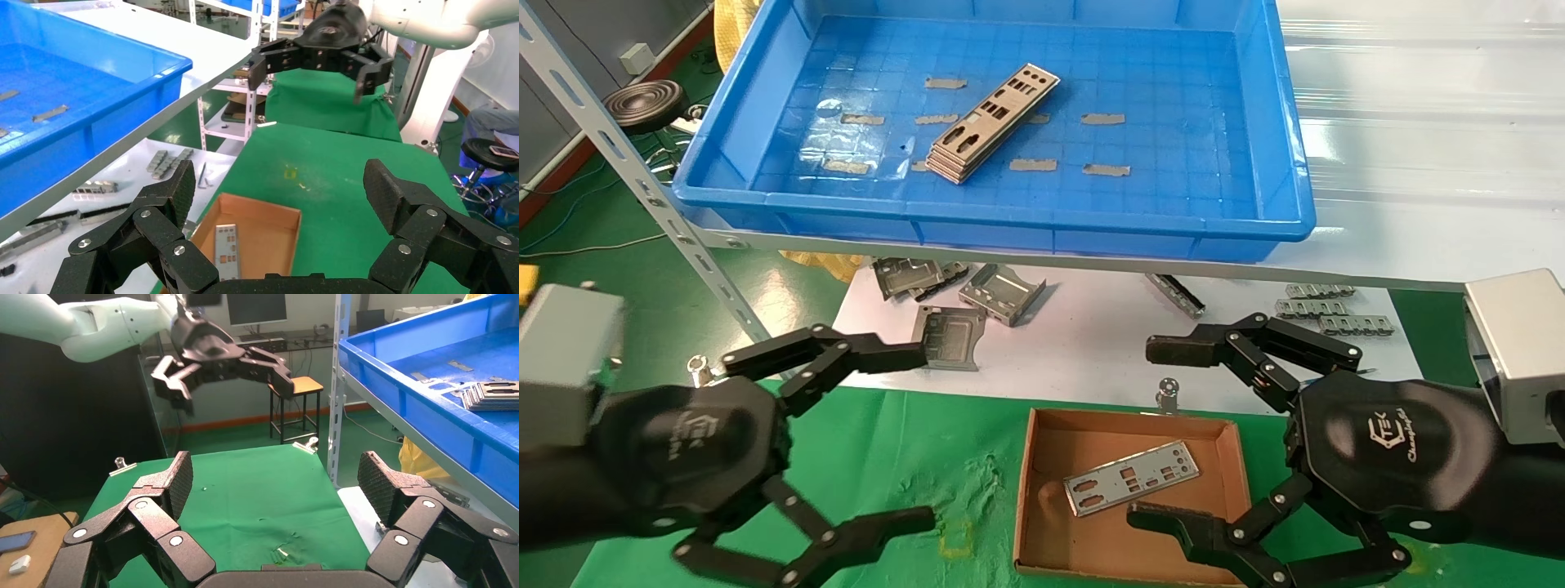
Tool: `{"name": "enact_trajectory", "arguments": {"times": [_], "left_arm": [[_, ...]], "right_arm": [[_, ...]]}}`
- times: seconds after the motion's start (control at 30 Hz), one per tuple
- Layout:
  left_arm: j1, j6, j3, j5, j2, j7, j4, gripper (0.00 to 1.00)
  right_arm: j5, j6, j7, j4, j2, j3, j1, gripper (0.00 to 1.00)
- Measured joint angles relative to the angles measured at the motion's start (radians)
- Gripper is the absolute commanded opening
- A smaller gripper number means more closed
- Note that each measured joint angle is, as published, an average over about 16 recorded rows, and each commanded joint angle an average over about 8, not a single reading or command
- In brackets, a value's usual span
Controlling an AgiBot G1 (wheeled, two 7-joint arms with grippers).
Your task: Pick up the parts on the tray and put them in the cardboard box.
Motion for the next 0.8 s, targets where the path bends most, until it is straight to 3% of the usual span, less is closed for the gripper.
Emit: {"name": "enact_trajectory", "arguments": {"times": [0.33,0.8], "left_arm": [[0.029,0.011,-0.043,-0.027,-0.058,-0.042,-0.068,1.0],[0.029,0.011,-0.042,-0.026,-0.056,-0.041,-0.066,1.0]], "right_arm": [[0.0,0.0,0.0,0.0,0.0,0.0,0.0,1.0],[0.0,0.0,0.0,0.0,0.0,0.0,0.0,1.0]]}}
